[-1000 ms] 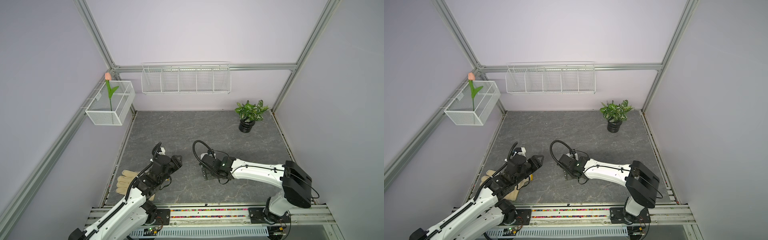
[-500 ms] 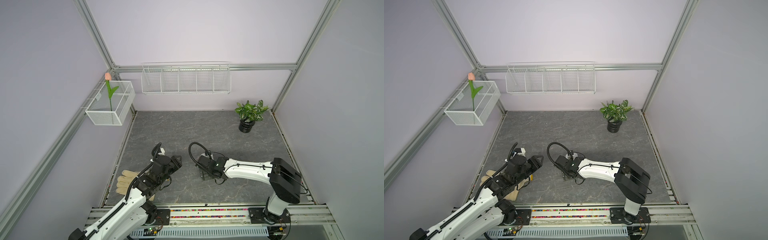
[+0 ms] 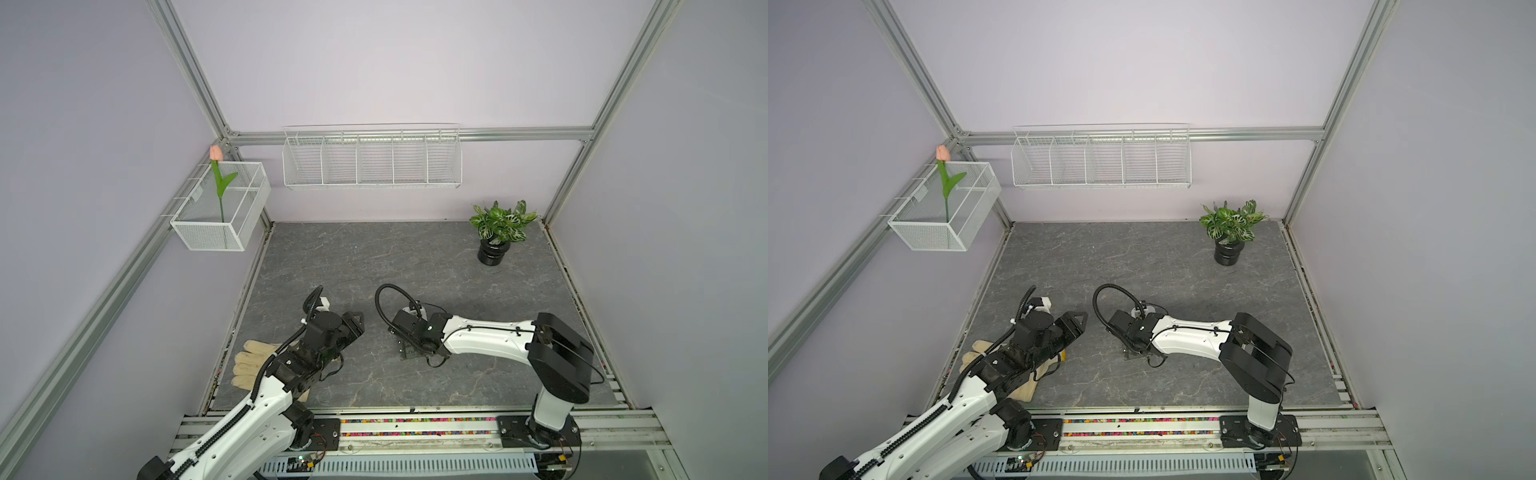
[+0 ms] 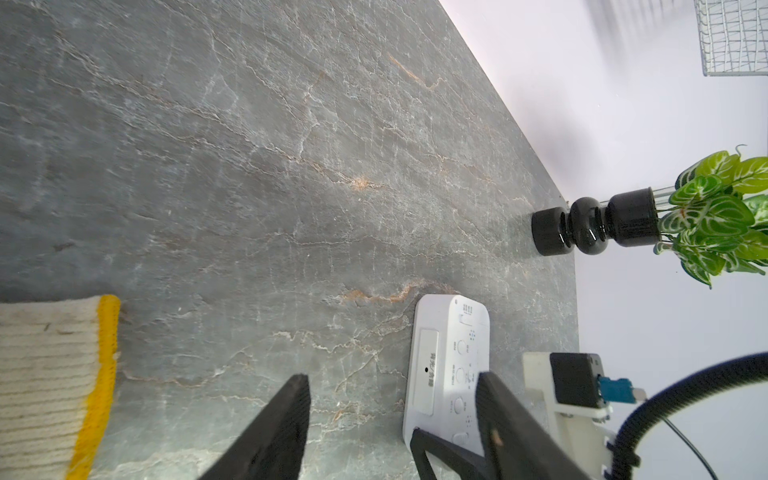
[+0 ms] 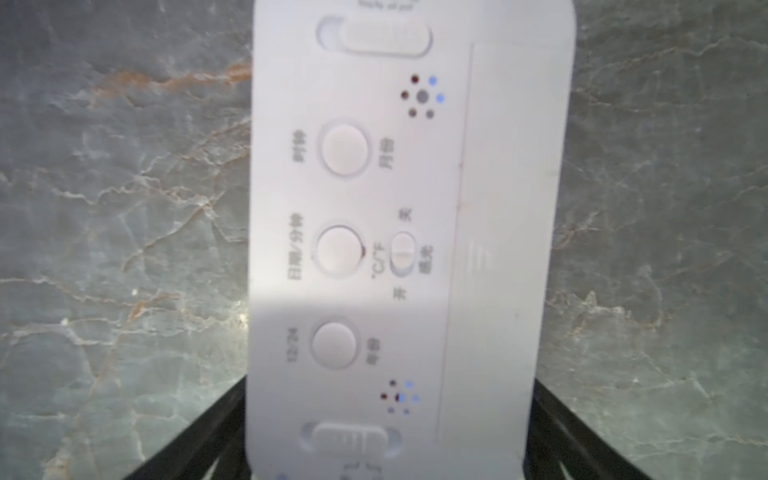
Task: Insert the battery into the alarm
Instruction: Adjust the alarm at the center of the board.
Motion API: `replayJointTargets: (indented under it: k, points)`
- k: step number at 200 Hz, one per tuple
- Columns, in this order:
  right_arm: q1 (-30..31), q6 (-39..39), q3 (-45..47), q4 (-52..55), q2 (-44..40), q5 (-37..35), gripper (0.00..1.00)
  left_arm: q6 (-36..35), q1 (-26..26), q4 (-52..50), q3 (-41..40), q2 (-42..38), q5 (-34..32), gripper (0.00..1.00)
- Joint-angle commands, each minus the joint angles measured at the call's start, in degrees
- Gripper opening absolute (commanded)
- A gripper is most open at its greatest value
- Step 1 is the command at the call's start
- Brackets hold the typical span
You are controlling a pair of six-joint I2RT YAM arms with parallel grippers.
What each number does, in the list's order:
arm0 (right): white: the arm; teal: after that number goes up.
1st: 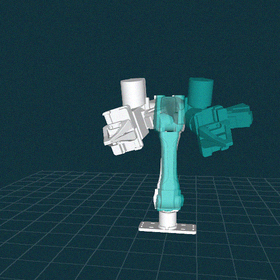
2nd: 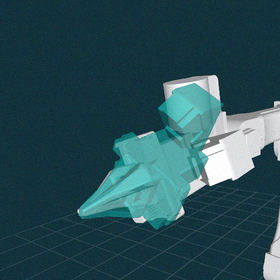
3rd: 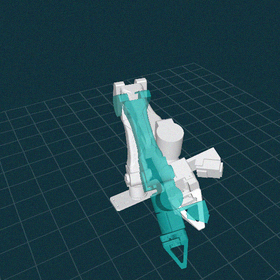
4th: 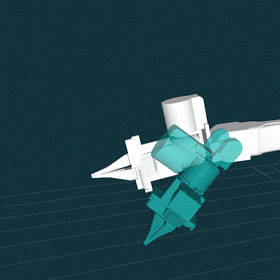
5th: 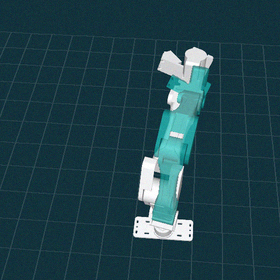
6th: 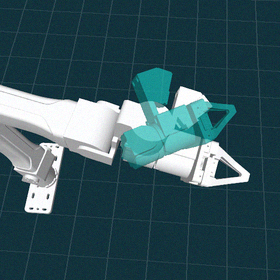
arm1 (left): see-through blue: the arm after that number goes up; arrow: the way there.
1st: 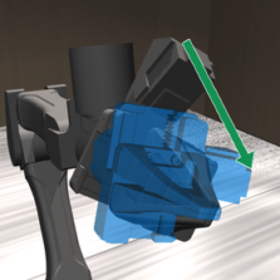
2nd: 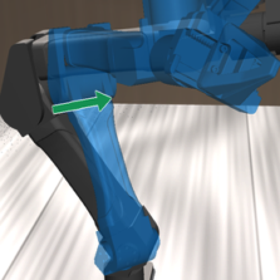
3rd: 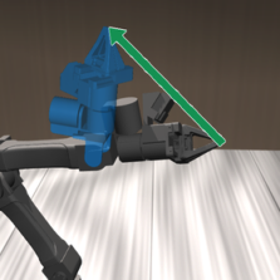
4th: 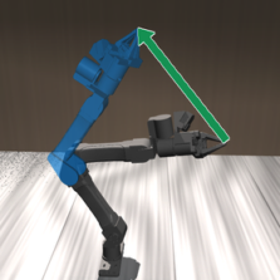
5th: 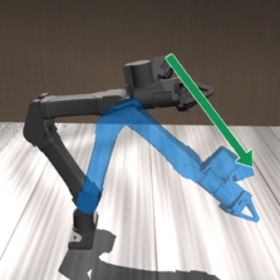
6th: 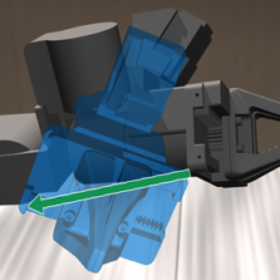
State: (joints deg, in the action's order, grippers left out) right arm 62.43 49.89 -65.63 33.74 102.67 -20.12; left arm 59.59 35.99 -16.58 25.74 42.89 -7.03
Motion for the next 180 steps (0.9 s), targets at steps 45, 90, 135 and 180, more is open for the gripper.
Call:
replayJointTargets:
  k: [45, 90, 135, 180]
  points:
    - [-0.86, 0.82, -0.74, -1.01, 1.21, -1.46, 0.88, 0.92, -0.21, 1.63, -0.69, 3.20, 2.14, 0.65]
    - [-1.37, 0.91, -0.73, -1.13, 1.30, -1.49, 0.71, 0.88, -0.19, 2.42, -0.51, 4.12, 3.19, 0.65]
    - [-2.03, -0.75, 1.22, -3.34, -2.13, -0.24, 0.65, -0.36, -0.22, 3.89, -0.10, 4.22, 4.19, 0.67]
    - [-3.72, -4.84, 13.93, -22.24, -16.67, 7.85, 0.65, -4.51, -0.22, 10.26, 1.47, 4.56, 11.28, 0.73]
